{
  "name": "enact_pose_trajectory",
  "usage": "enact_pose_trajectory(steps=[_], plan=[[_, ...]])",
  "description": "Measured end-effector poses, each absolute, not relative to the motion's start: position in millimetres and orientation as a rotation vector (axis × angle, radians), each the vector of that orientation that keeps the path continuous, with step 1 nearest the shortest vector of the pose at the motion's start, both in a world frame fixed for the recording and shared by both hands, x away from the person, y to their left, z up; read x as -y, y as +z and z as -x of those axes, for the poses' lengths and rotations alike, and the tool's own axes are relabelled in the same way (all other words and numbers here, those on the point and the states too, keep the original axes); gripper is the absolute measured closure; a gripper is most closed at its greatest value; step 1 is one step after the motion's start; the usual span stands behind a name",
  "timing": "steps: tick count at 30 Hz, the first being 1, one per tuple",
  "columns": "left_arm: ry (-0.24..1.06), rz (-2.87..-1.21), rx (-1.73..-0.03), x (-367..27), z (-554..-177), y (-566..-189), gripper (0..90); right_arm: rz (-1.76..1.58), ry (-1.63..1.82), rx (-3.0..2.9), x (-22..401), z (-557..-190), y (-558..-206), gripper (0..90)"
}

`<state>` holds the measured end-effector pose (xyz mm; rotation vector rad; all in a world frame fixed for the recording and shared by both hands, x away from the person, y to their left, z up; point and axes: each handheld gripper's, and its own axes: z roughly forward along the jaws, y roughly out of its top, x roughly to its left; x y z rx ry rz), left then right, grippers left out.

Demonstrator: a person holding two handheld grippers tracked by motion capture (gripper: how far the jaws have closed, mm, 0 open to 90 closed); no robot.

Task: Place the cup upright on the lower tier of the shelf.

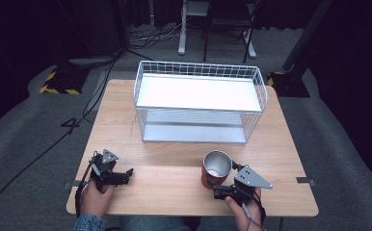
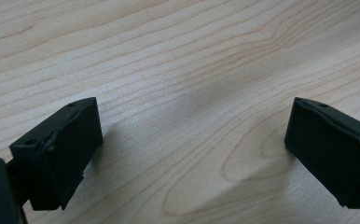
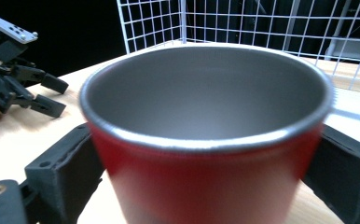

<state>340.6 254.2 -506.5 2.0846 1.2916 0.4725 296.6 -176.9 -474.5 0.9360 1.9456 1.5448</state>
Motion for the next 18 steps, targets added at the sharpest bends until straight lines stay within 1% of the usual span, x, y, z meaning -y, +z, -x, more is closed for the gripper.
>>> enact_pose_trajectory(steps=[8,10,18], plan=[[0.472,-2.086,-1.291,-254,-341,-506,4.3,-0.958,1.560,-1.934,167,-308,-484,4.4],[0.474,-2.087,-1.289,-254,-341,-506,4.3,-0.949,1.564,-1.914,165,-308,-485,5.9],[0.474,-2.087,-1.289,-254,-341,-506,4.3,-0.916,1.540,-1.896,164,-306,-484,7.4]])
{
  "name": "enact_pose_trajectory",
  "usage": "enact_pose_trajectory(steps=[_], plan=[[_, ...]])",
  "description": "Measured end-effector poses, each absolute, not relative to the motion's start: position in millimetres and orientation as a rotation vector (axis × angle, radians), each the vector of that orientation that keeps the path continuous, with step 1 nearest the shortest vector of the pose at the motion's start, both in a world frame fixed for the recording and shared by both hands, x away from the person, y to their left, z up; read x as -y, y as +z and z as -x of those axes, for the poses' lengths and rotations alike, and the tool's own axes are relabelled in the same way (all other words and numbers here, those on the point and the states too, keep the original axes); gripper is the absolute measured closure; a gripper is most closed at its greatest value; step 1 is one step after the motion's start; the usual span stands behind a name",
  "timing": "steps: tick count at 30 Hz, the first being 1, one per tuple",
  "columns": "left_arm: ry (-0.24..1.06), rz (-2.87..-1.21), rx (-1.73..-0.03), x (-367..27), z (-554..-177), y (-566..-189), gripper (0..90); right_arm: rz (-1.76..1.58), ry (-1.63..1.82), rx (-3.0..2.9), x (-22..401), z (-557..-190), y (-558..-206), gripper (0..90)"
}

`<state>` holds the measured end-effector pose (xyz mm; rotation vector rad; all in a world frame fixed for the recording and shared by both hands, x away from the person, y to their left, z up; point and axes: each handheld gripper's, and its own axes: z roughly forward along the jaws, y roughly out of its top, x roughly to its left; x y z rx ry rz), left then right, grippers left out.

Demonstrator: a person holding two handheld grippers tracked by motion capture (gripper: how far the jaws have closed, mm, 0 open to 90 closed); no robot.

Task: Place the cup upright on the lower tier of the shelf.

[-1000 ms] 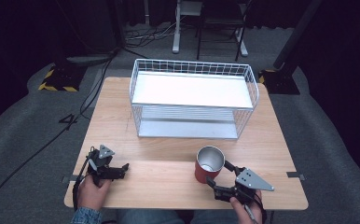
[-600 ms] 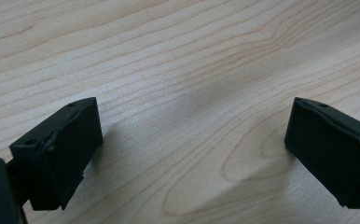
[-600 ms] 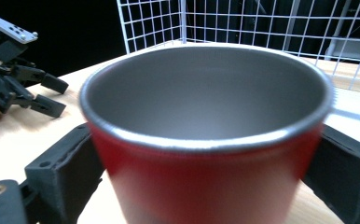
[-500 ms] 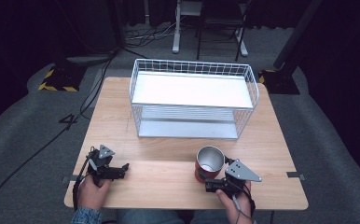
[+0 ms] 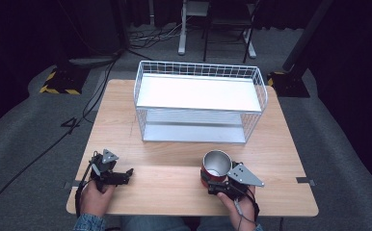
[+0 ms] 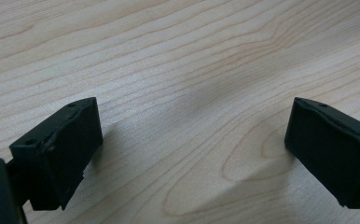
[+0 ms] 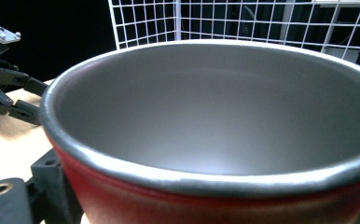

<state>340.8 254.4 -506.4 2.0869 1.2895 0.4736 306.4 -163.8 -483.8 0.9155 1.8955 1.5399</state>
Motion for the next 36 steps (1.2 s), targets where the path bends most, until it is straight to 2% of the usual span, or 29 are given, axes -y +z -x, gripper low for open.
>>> enact_pose_trajectory(steps=[14,36], plan=[[0.472,-2.085,-1.291,-254,-341,-506,4.3,-0.897,1.507,-1.845,150,-319,-468,7.6],[0.471,-2.087,-1.290,-254,-341,-506,4.3,-0.981,1.473,-1.722,120,-395,-453,7.7]])
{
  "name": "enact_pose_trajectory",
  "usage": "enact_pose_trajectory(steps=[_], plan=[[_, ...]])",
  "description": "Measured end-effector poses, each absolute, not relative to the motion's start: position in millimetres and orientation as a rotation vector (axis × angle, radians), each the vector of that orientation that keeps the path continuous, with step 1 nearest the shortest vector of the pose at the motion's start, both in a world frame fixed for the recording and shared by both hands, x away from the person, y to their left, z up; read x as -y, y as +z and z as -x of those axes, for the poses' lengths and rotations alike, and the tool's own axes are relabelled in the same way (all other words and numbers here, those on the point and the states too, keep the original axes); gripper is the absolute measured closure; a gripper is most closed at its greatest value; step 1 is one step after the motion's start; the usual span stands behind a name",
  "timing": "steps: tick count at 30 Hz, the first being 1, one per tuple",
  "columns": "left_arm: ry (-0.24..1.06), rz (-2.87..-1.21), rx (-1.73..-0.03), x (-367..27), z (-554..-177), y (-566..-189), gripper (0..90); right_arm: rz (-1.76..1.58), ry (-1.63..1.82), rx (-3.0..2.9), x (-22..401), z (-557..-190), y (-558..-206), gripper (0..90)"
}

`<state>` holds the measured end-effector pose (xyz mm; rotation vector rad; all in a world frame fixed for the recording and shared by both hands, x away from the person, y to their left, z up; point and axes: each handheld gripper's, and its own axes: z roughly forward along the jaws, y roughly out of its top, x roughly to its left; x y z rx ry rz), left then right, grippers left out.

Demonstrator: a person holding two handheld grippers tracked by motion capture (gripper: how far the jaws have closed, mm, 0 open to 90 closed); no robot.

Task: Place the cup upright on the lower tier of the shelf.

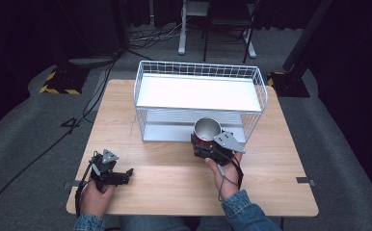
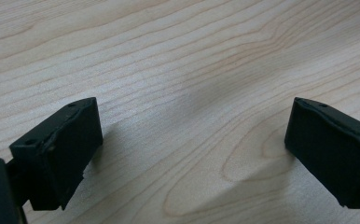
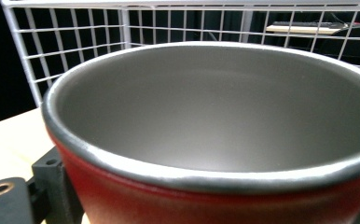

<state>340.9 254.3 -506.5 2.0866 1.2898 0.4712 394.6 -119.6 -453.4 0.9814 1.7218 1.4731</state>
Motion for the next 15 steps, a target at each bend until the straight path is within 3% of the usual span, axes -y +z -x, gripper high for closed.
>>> enact_pose_trajectory(steps=[15], plan=[[0.473,-2.089,-1.286,-254,-341,-506,4.3,-1.013,1.441,-1.686,103,-430,-458,7.7]])
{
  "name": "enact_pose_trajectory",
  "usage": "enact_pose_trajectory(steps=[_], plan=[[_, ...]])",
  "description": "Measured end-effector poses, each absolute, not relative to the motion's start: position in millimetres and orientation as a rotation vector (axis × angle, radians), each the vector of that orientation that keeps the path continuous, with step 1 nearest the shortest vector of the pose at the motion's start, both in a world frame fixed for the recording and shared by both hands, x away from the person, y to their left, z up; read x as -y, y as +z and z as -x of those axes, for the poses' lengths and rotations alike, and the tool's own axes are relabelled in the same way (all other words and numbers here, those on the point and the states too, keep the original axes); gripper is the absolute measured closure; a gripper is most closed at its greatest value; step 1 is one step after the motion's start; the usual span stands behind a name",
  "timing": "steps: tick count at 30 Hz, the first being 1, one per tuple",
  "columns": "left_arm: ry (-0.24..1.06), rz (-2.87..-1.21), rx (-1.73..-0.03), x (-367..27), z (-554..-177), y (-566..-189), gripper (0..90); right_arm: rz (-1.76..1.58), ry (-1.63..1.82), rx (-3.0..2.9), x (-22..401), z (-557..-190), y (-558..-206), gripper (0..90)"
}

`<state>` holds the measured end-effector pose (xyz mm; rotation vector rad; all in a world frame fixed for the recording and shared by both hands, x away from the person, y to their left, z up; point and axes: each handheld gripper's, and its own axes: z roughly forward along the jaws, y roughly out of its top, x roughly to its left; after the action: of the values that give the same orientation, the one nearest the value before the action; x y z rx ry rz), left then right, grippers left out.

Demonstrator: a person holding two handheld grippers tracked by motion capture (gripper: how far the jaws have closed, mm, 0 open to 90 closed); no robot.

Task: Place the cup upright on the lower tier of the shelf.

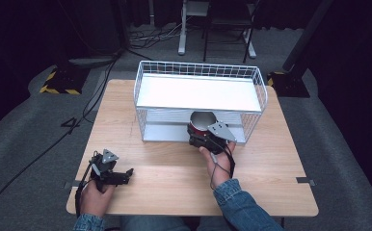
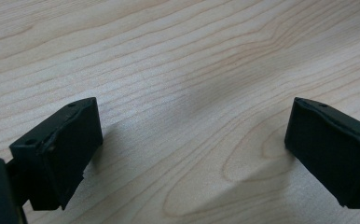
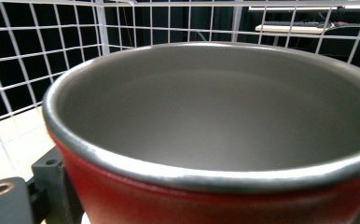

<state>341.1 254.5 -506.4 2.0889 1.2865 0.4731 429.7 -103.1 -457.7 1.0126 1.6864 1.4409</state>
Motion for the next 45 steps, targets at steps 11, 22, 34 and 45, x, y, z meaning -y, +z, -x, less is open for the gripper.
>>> enact_pose_trajectory(steps=[11,22,34,45], plan=[[0.473,-2.091,-1.285,-255,-341,-506,4.3,-1.019,1.430,-1.667,94,-448,-464,7.7],[0.473,-2.091,-1.286,-255,-341,-506,4.3,-1.035,1.426,-1.658,90,-460,-467,7.7],[0.473,-2.088,-1.287,-254,-341,-506,4.3,-1.067,1.434,-1.641,94,-470,-473,7.6],[0.473,-2.088,-1.287,-254,-341,-506,4.3,-1.065,1.437,-1.638,93,-475,-473,7.5]])
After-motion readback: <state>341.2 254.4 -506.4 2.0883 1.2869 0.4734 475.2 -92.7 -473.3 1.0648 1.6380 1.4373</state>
